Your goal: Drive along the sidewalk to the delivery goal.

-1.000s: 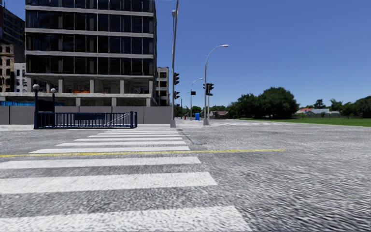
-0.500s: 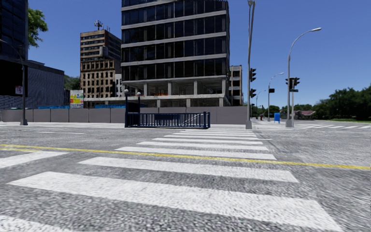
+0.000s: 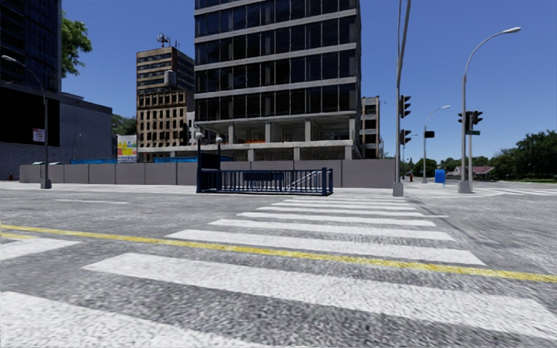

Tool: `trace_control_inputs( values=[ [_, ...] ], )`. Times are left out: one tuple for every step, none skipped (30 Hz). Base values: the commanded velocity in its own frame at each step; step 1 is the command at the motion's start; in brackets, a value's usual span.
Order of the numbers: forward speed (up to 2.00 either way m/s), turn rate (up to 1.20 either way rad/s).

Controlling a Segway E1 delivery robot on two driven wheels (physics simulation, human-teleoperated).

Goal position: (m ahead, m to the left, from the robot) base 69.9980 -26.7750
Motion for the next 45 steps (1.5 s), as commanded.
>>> trace_control_inputs(
  values=[
    [1.93, -0.24],
    [1.93, -0.35],
    [1.93, -0.35],
    [1.93, -0.37],
    [1.93, -0.38],
    [1.93, -0.38],
    [1.93, -0.38],
    [1.93, -0.38],
    [1.93, -0.38],
    [1.93, -0.38],
    [1.93, -0.38],
    [1.93, -0.38],
    [1.93, -0.38],
    [1.93, -0.38],
    [1.93, -0.38],
    [1.93, -0.38],
    [1.93, -0.38],
    [1.93, -0.38],
    [1.93, -0.38],
    [1.93, -0.38],
    [1.93, -0.38],
    [1.93, -0.38],
    [1.93, -0.38],
    [1.93, -0.38],
    [1.93, -0.38],
    [1.93, -0.38],
    [1.93, -0.38],
    [1.93, -0.38],
    [1.93, -0.36],
    [1.93, -0.36],
    [1.93, -0.24],
    [1.93, -0.08],
    [1.93, 0.00],
    [1.99, 0.00],
    [1.99, 0.00],
    [1.99, 0.00],
    [1.98, 0.00],
    [1.98, 0.00],
    [1.98, 0.00],
    [2.00, 0.00],
    [1.99, 0.00],
    [1.99, 0.00],
    [1.99, 0.00],
    [1.99, 0.00],
    [1.99, 0.00]
  ],
)
